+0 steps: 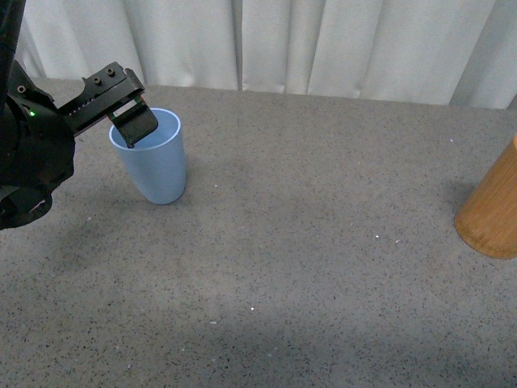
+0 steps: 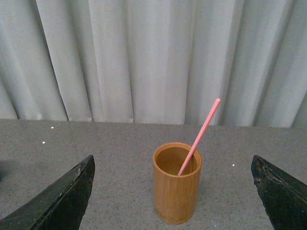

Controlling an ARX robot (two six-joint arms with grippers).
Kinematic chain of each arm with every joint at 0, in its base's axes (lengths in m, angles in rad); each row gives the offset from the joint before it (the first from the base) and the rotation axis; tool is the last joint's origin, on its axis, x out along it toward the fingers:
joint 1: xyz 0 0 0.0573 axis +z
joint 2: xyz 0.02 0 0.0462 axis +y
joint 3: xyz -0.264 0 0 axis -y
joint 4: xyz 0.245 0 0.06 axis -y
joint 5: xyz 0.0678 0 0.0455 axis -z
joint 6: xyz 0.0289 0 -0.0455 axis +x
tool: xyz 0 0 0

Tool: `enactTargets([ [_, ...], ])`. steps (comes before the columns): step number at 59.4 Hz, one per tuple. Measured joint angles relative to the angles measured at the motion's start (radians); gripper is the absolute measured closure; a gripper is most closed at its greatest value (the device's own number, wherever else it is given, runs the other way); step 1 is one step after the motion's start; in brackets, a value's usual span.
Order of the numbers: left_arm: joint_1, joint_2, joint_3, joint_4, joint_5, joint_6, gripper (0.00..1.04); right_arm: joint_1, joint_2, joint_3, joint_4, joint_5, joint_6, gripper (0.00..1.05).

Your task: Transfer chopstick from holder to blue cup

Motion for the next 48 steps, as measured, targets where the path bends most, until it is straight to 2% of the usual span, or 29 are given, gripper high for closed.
enactTargets([
  [48,-0.013,0.058,0.037,0.007,-0.004,0.037,0.07,0.0,0.0,0.0,0.0,0.0,0.0,0.1],
])
